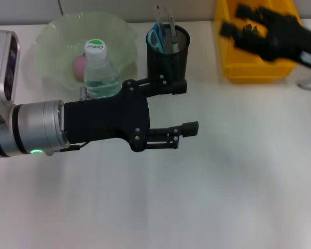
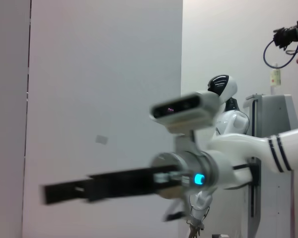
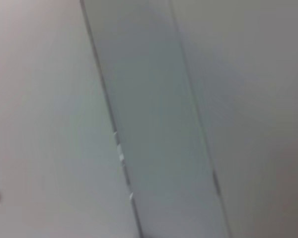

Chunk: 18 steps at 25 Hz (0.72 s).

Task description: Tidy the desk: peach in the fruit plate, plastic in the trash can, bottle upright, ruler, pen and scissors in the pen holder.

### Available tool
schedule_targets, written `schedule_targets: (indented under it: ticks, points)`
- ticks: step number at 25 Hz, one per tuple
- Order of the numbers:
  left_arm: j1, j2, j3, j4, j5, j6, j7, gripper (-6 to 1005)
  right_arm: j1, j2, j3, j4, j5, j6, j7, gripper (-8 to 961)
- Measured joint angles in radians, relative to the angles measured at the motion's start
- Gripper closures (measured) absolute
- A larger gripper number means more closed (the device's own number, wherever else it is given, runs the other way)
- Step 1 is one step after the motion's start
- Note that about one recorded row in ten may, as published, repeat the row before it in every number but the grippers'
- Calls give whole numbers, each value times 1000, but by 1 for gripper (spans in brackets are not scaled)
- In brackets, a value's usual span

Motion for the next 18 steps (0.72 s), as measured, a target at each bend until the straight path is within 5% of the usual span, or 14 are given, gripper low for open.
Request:
schedule_targets:
  ticks: [2,7,11,18]
  points:
    - [7,0,2,0,-13,1,-2,199,-61,0,63,-13,-31,-152,0,312]
    - [26,3,-1,0,-19,14,-13,199,-82,-4,216,14,-194,-405,-12,179]
    - [42,5,0,1,-18,19,-30,199,-90,-3,263,24,-267,-536,-82,179]
    - [107,33,10,6,-8,57,-81,199,-106,1,255,69,-319,-578,-155,179]
